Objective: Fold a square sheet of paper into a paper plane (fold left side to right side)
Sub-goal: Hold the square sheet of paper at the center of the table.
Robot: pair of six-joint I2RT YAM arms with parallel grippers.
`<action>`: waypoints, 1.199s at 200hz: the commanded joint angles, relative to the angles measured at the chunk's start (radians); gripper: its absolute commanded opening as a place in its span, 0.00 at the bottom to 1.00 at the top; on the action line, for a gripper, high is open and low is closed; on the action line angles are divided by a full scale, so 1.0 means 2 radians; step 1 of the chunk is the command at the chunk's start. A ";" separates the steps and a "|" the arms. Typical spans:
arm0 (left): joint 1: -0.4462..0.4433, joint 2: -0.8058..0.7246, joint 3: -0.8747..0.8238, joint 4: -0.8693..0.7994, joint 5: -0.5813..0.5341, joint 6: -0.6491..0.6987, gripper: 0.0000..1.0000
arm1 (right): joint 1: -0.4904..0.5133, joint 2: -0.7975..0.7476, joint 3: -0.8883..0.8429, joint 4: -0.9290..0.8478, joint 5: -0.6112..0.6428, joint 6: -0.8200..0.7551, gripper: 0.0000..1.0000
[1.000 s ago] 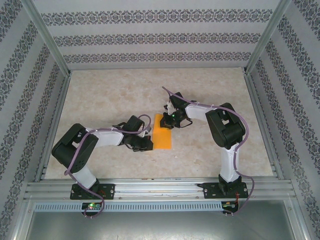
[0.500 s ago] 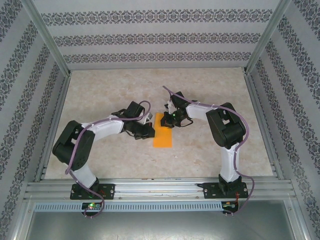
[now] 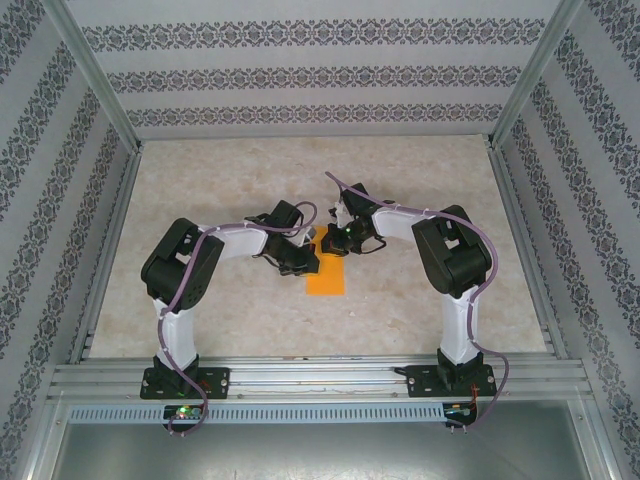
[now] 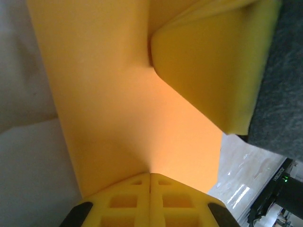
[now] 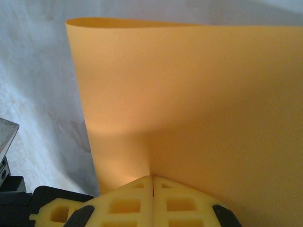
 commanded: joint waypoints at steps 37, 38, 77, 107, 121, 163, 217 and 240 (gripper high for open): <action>-0.019 0.002 -0.040 0.003 -0.030 -0.017 0.01 | -0.020 -0.056 0.010 -0.022 0.012 0.009 0.00; -0.020 0.002 -0.040 0.003 -0.030 -0.017 0.01 | -0.020 -0.057 0.010 -0.022 0.012 0.009 0.00; -0.026 -0.004 -0.052 0.019 -0.037 -0.044 0.00 | -0.031 -0.122 -0.034 -0.046 0.002 0.012 0.00; -0.032 -0.006 -0.050 0.023 -0.040 -0.054 0.00 | -0.021 -0.175 -0.108 -0.036 -0.002 0.029 0.00; -0.033 -0.007 -0.050 0.024 -0.042 -0.057 0.00 | -0.009 -0.193 -0.140 -0.021 0.000 0.041 0.00; -0.034 -0.008 -0.052 0.029 -0.043 -0.061 0.00 | 0.028 -0.171 -0.176 0.015 0.013 0.062 0.00; -0.034 -0.011 -0.043 0.037 -0.037 -0.070 0.00 | 0.047 -0.151 -0.184 0.012 0.045 0.060 0.00; -0.034 -0.015 -0.033 0.043 -0.033 -0.075 0.00 | 0.049 -0.142 -0.189 -0.002 0.060 0.054 0.00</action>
